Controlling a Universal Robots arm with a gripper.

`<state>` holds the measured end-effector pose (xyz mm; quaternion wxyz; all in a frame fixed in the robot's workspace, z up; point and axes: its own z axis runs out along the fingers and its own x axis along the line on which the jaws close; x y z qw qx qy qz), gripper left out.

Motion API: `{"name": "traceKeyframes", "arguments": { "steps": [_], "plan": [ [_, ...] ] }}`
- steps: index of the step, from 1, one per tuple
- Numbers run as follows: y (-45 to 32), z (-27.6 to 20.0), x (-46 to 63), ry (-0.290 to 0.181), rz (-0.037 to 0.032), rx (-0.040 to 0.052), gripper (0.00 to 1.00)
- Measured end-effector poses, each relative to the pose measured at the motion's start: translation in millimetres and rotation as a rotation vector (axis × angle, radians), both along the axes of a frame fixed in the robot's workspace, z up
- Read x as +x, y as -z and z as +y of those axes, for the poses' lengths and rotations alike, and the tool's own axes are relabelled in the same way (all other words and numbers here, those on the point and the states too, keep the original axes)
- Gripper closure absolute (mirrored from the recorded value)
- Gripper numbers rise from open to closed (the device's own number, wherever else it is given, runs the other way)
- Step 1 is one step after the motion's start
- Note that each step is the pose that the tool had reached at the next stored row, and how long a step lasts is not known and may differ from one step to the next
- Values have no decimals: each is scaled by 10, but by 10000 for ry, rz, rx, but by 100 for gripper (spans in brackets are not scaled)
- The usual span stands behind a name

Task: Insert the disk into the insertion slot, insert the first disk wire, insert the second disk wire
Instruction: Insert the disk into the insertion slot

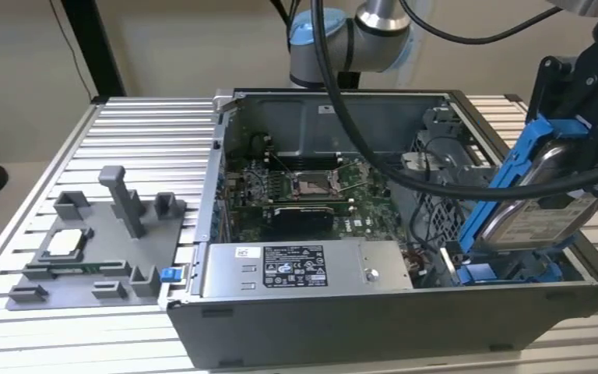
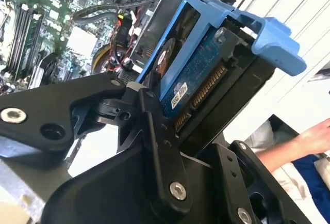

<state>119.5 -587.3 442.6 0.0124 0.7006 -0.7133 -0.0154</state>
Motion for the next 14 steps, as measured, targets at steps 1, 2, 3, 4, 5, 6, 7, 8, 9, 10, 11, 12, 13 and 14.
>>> {"name": "traceKeyframes", "arguments": {
  "steps": [1,2,3,4,5,6,7,8,9,10,11,12,13,14],
  "plan": [
    [18,0,0,1,0,6,100],
    [36,2,1,0,0,12,100],
    [54,4,3,0,0,19,100],
    [69,8,8,-2,0,29,100],
    [82,12,14,-2,0,41,100],
    [93,16,20,0,0,52,100],
    [102,21,28,0,0,60,100],
    [111,27,34,-1,0,66,100],
    [122,34,38,-1,0,74,100],
    [135,42,41,0,0,82,100],
    [149,47,43,1,0,89,100],
    [166,51,44,1,0,99,100],
    [182,54,47,0,0,109,100],
    [198,56,51,-1,0,118,100]
  ]
}}
